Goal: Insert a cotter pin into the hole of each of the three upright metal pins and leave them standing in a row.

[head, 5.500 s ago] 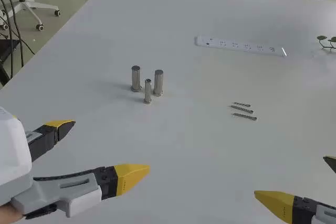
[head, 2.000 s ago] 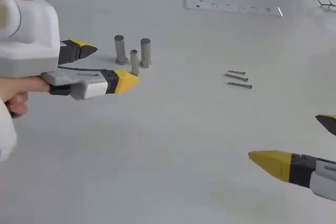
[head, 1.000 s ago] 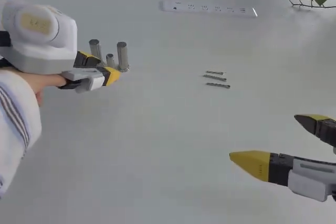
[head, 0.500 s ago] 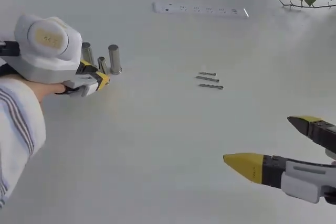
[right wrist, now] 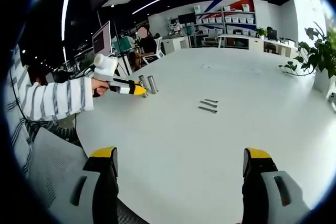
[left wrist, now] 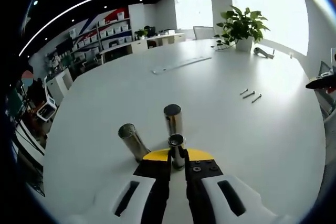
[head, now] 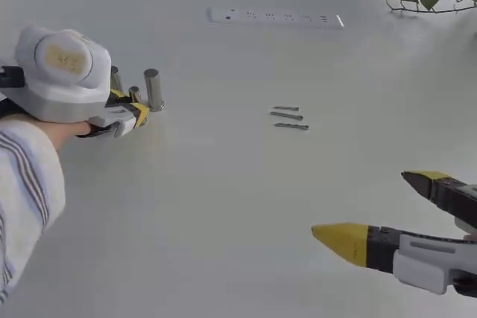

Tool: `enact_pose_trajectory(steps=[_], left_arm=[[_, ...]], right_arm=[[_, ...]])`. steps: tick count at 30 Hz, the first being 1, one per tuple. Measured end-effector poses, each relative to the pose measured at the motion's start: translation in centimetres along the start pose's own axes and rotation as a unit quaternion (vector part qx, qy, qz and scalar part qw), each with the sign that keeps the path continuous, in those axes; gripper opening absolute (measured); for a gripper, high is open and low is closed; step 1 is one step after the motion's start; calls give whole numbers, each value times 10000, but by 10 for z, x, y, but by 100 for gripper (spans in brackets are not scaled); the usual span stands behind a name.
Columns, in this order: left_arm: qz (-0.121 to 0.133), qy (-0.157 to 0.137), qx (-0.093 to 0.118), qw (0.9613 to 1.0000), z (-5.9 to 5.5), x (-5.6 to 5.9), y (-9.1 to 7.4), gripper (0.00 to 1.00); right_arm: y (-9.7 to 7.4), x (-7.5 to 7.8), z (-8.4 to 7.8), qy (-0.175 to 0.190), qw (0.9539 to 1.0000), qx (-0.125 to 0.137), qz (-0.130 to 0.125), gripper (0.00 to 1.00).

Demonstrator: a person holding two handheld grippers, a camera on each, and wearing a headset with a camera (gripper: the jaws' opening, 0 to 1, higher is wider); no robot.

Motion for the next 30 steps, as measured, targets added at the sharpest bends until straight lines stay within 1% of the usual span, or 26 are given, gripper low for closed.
enact_pose_trajectory(steps=[1,2,3,6,7,8,9,10,14,16,18,21,23,27,30], left_arm=[[-69,-80,-40,9999,0,0,0,6],[-22,-238,-98,9997,0,-1,0,6],[37,-271,-114,9996,0,-2,0,5],[188,-172,-128,9996,-1,-4,0,5],[187,-245,-159,9994,-1,-4,0,5],[184,-420,-221,9987,-2,-5,0,5],[236,-595,-268,9976,-3,-6,-1,5],[247,-610,-262,9975,-2,-7,-1,5],[288,-681,-354,9966,-5,-8,-6,5],[436,-366,-329,9978,-5,-10,-12,5],[545,-380,-358,9971,-5,-7,-21,5],[624,-375,-320,9968,-3,-2,-31,5],[654,-388,-236,9968,0,2,-38,5],[605,-496,-151,9968,5,11,-49,5],[623,-506,-99,9967,10,17,-54,5]], right_arm=[[0,0,0,3,10000,1,-9,99],[0,1,0,6,10000,23,-16,99],[0,0,0,20,10000,54,-11,99],[0,0,2,24,9999,113,12,99],[0,-1,2,10,9999,107,18,99],[1,0,2,-5,10000,95,20,99],[1,0,2,-5,10000,77,22,99],[2,0,1,-3,10000,62,26,99],[4,-1,0,-47,10000,29,35,99],[4,-2,0,-50,10000,47,47,99],[5,-2,0,-59,10000,54,54,99],[6,-2,1,-73,9999,41,71,99],[7,-3,2,-111,9999,32,90,99],[9,-6,6,-144,9997,82,164,99],[11,-9,11,-255,9994,91,232,99]])
Point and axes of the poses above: the centre of the closed fingertips' face, and the gripper's own axes: y roughly forward along the fingers, x roughly to its right, z roughly out of its top, the point moved 7 cm from there along -y, roughly backward along the fingers, and after that the axes turned 14 degrees about z, right-handed, at the moved point
